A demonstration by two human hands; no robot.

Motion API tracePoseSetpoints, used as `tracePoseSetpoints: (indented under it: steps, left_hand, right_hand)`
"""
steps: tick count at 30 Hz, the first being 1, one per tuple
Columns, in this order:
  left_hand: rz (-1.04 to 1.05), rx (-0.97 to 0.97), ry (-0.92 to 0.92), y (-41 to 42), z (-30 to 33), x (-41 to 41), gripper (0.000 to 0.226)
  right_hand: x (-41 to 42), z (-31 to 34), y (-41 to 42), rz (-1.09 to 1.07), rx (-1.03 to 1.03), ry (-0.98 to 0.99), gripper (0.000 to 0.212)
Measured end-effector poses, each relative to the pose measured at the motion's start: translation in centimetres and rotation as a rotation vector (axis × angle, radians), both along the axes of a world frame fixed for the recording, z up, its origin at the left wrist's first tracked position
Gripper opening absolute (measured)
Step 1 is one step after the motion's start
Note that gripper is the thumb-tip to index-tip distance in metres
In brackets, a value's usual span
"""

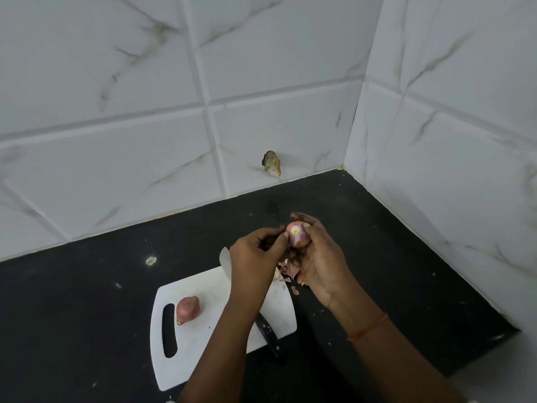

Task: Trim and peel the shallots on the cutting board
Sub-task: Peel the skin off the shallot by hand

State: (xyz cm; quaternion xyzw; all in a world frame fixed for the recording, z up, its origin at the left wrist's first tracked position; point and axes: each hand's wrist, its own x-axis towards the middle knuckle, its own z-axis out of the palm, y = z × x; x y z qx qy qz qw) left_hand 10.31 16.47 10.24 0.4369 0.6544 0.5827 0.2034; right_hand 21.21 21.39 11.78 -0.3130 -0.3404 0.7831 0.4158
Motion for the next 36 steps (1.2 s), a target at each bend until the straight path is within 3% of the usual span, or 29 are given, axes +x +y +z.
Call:
tracePoseSetpoints:
  steps: [17,27,36]
  left_hand:
    - [0.004,0.010,0.000,-0.6,0.5,0.8,0.021]
    - [0.077,0.040,-0.043,-0.7,0.2,0.9,0.020]
    - [0.072,0.053,-0.042,-1.1,0.6,1.4,0.014]
  right_hand:
    - [-0.1,0.1,-0.5,-0.021,0.096,-0.104,0.028]
    - [-0.2,0.0,-0.5,-0.026,0.098,-0.055,0.027]
    - [-0.1,-0.2,-0.7,-0.038,0.209,-0.167,0.028]
